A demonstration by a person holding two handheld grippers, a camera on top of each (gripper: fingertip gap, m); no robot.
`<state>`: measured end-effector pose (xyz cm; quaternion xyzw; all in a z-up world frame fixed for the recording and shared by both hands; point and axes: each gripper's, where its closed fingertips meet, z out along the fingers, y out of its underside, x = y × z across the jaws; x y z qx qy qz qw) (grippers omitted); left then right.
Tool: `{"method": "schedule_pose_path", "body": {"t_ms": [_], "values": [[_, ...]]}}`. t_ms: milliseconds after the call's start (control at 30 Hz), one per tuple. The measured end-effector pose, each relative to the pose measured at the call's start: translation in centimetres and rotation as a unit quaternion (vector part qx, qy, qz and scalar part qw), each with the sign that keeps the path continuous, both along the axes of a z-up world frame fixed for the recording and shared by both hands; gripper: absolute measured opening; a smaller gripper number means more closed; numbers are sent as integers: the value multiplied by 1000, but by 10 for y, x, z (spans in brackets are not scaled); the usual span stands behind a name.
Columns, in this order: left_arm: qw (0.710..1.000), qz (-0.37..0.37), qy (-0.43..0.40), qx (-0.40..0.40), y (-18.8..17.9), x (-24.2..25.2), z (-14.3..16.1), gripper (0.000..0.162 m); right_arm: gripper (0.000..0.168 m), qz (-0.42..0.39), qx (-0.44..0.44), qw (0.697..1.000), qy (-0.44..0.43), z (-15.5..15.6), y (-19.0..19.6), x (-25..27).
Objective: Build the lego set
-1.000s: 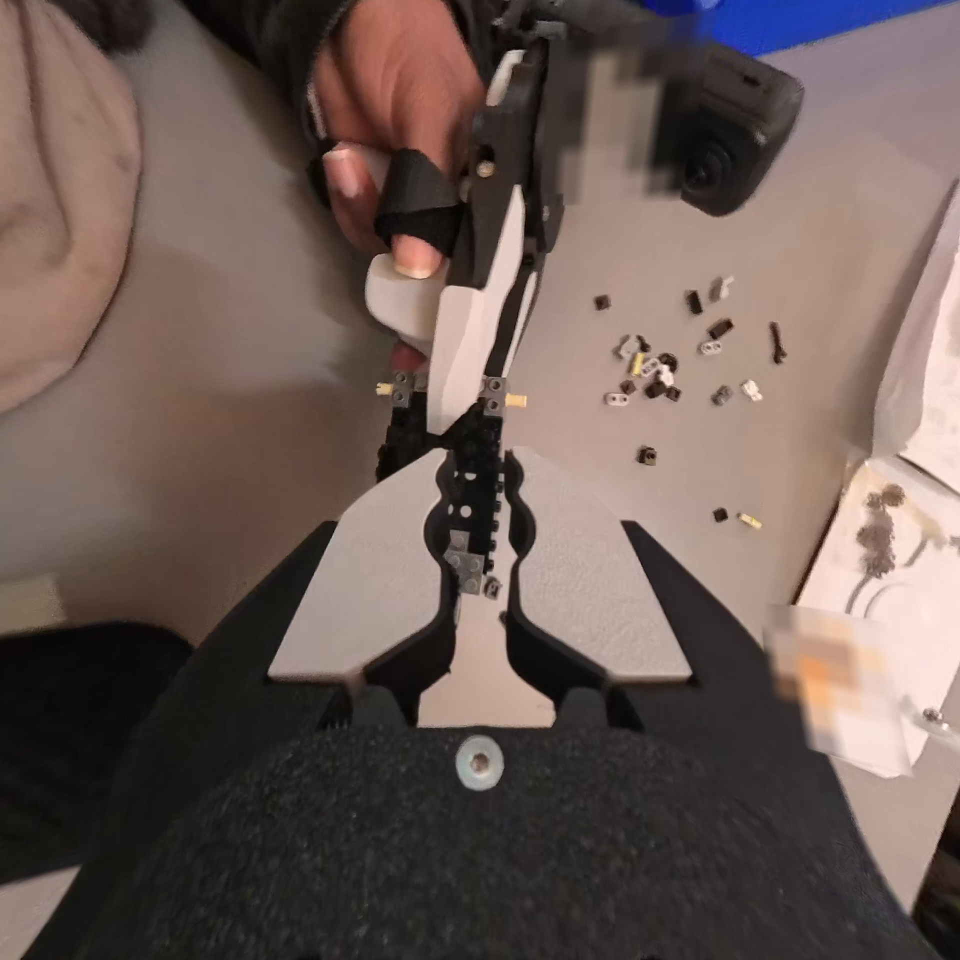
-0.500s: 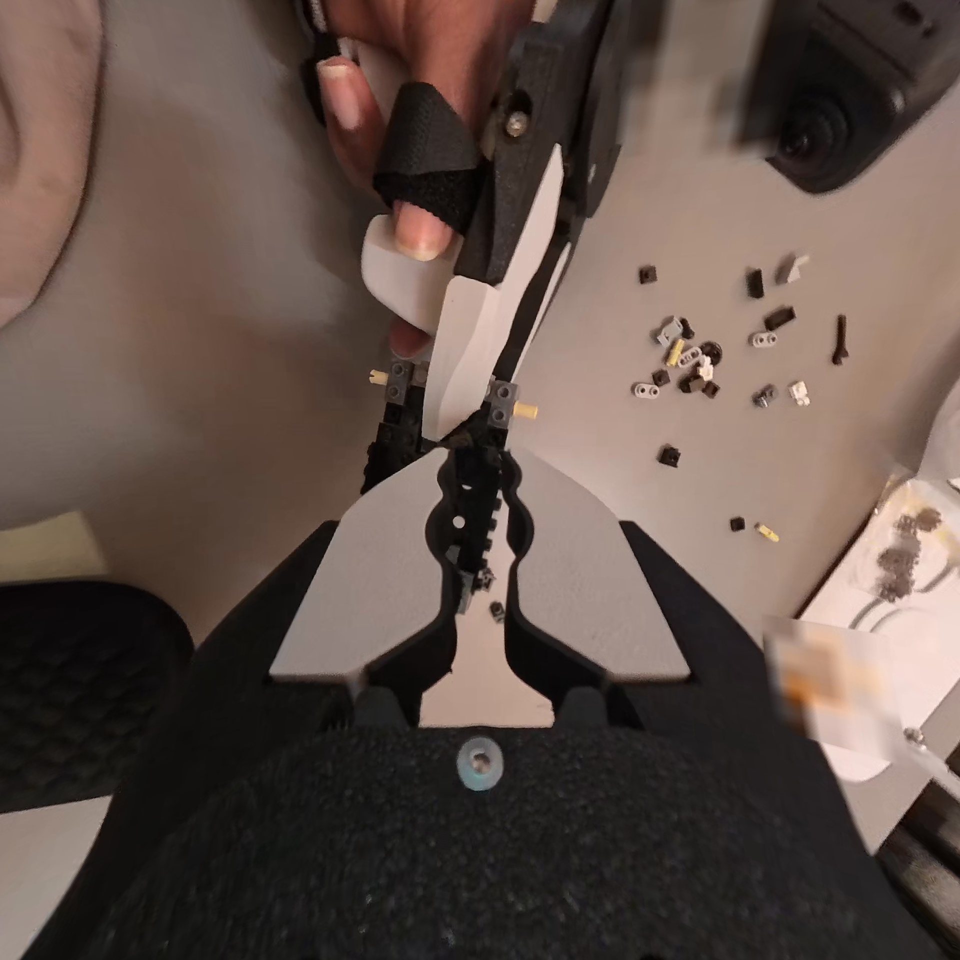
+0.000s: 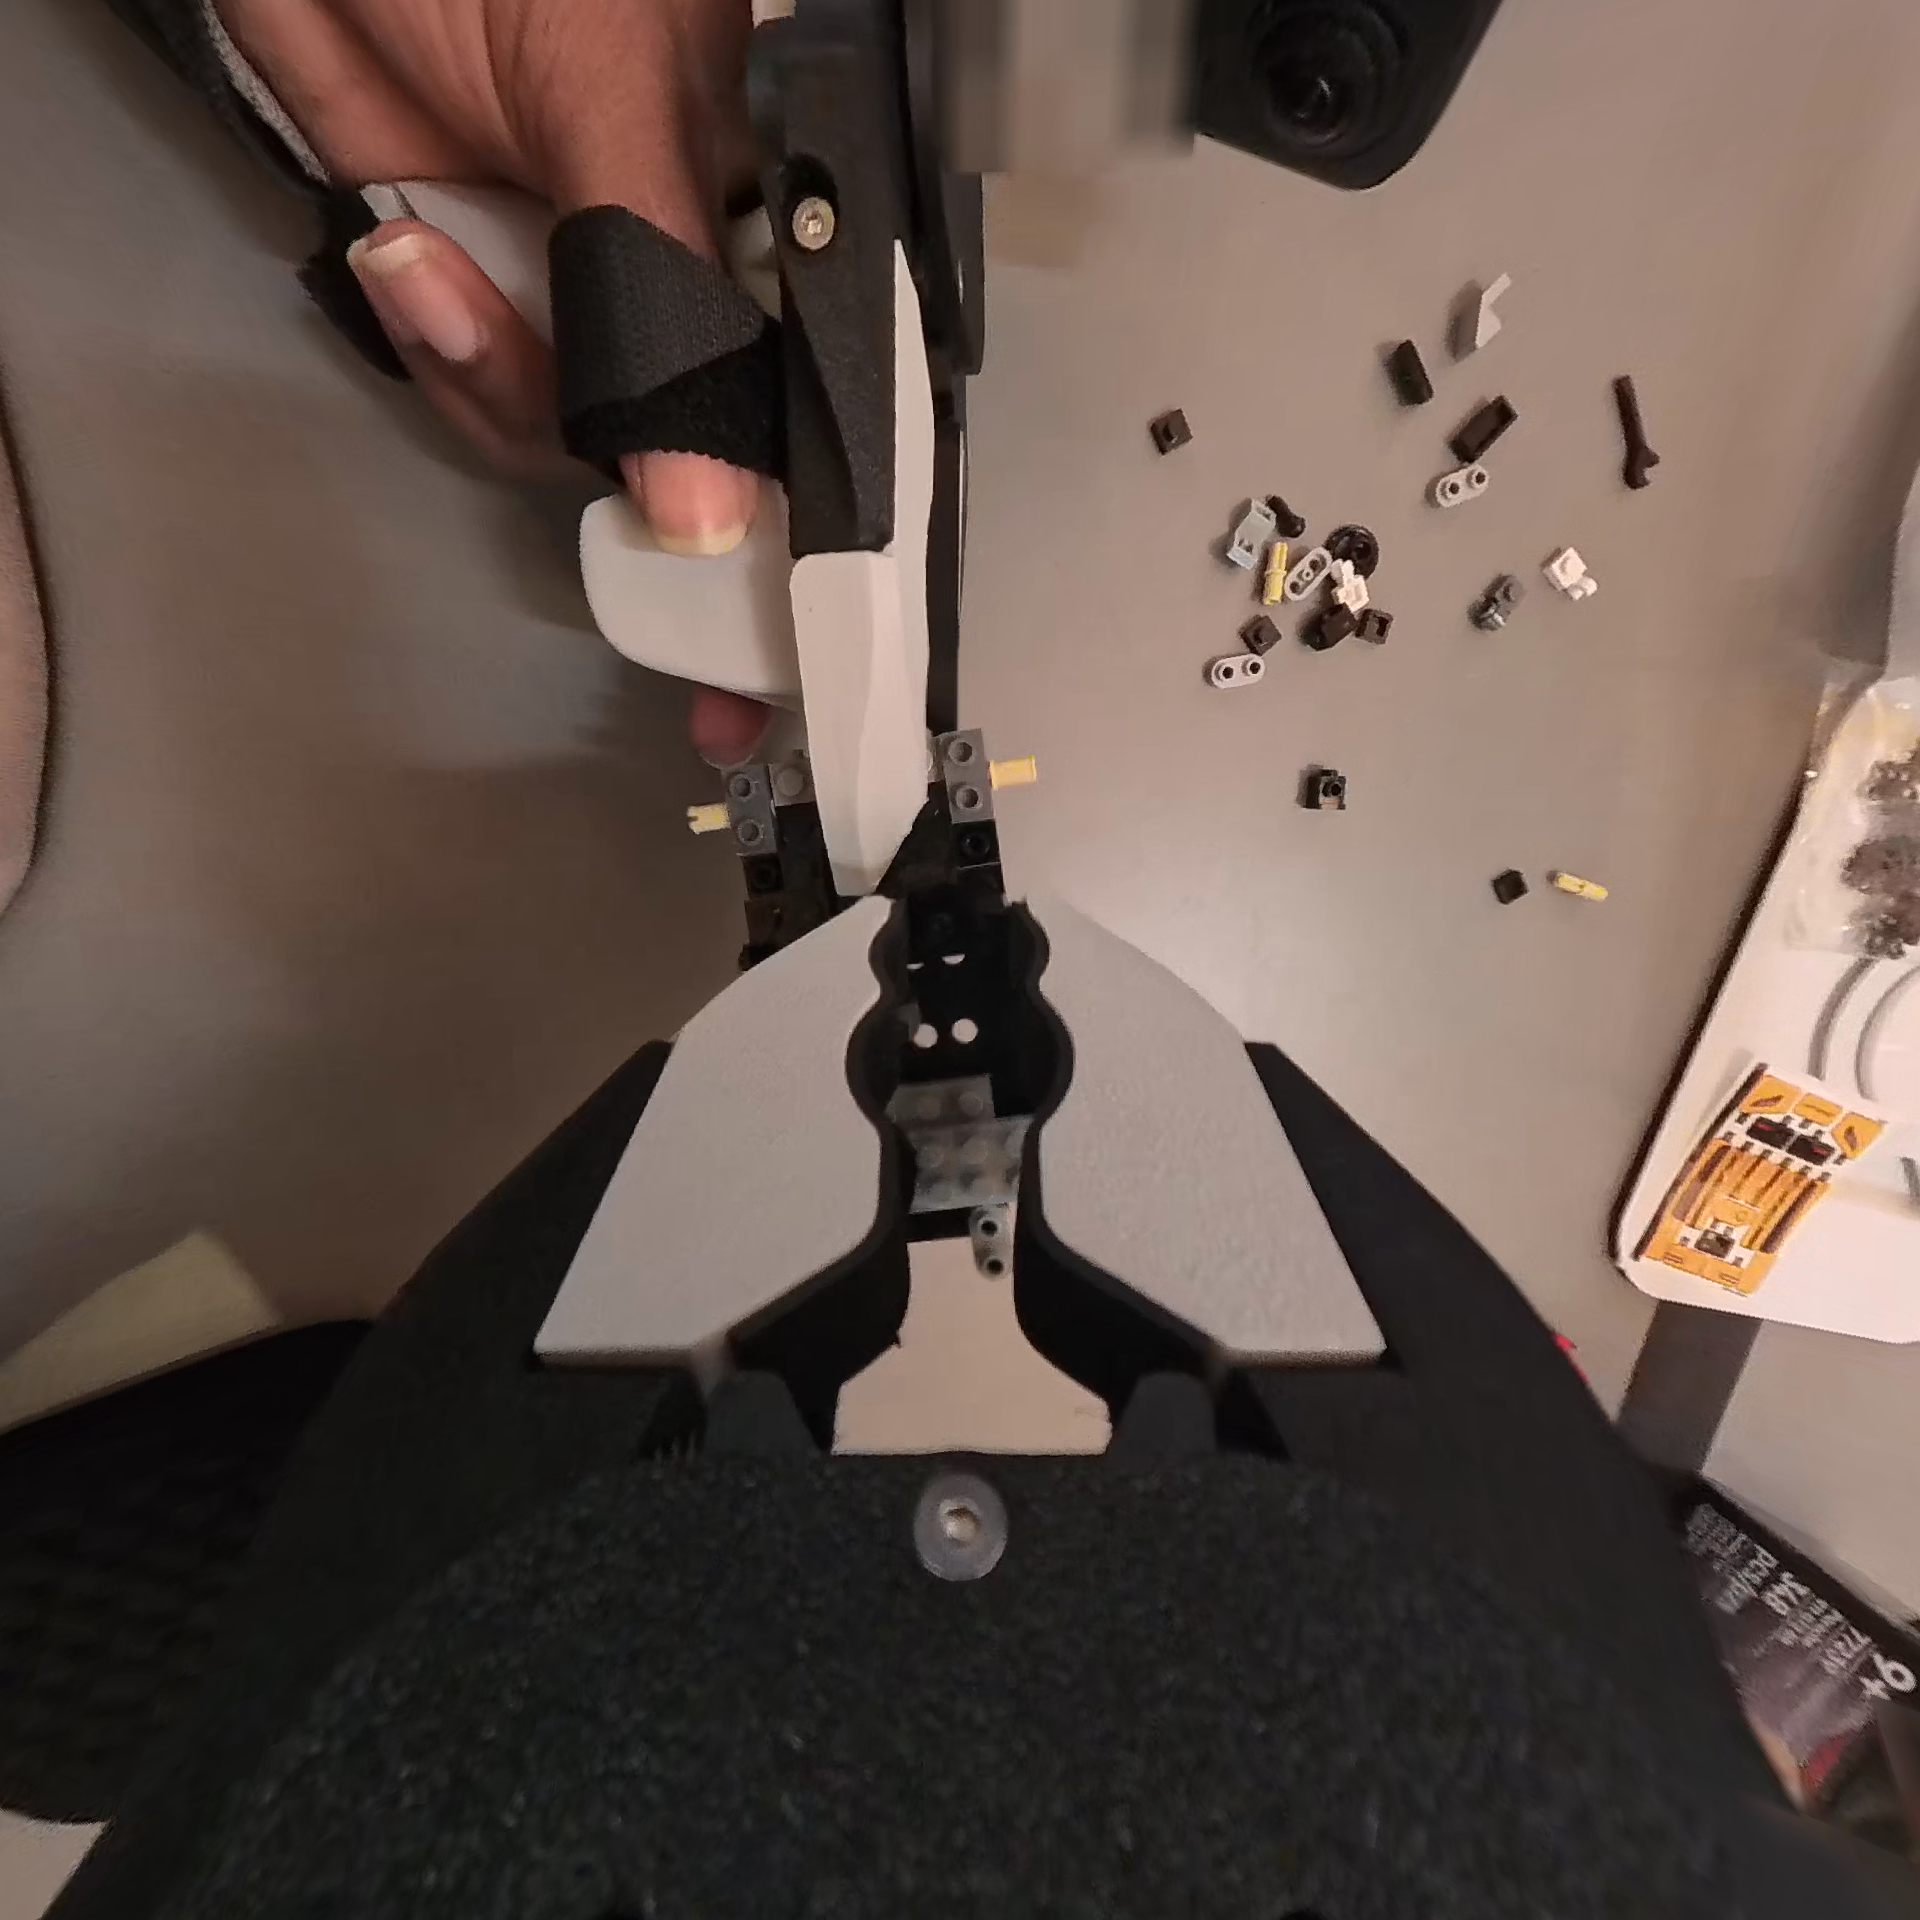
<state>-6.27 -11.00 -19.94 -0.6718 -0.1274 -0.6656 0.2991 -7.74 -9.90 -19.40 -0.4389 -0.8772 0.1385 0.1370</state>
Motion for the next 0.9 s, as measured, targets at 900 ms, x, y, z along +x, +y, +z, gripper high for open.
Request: {"method": "schedule_pose_path", "body": {"t_ms": [900], "values": [[999,-25,24,21,-5,9,-1,13,32,13,-329,925,-191,-11,-6,10]]}}
